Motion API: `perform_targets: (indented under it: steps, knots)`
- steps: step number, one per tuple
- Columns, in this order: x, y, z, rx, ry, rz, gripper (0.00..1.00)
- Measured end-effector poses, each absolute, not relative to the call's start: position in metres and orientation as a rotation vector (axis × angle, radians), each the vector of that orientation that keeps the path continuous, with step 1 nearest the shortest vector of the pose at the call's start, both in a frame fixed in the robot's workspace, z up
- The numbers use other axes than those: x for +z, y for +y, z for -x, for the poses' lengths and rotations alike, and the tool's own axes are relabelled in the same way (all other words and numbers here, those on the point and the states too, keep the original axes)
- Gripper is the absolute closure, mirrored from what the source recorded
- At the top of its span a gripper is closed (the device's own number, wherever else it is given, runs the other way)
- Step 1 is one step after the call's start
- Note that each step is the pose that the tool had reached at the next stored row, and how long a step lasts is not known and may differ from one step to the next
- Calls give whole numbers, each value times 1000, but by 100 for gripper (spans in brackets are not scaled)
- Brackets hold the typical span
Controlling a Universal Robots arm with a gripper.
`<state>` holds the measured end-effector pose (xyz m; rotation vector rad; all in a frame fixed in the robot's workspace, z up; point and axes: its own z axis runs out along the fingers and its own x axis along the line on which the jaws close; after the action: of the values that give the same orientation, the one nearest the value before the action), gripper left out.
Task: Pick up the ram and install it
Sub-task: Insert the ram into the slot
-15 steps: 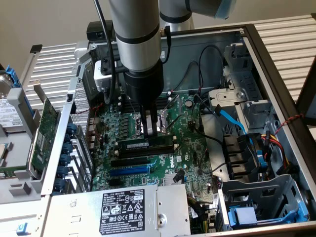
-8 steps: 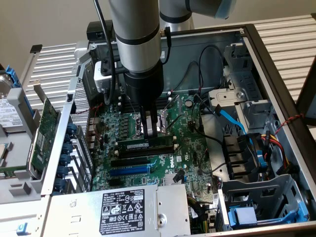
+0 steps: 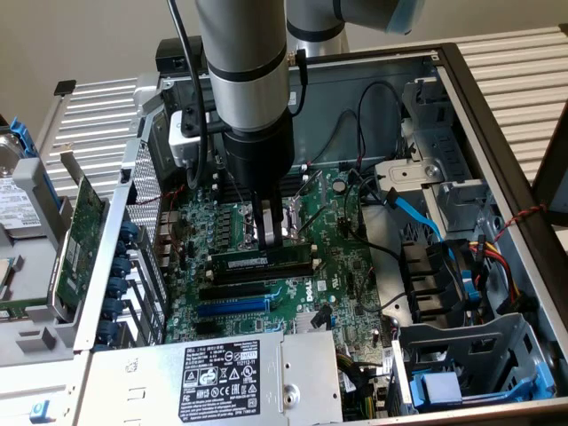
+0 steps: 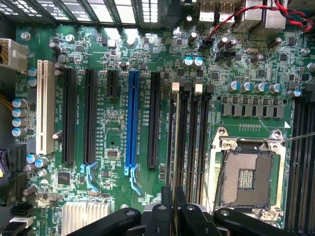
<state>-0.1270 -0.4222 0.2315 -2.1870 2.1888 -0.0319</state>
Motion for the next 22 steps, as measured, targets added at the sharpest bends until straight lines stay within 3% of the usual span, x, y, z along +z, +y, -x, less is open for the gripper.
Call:
perform_targets:
  steps: [22]
  knots:
    - [229, -422, 129, -39, 2191, 2179, 86]
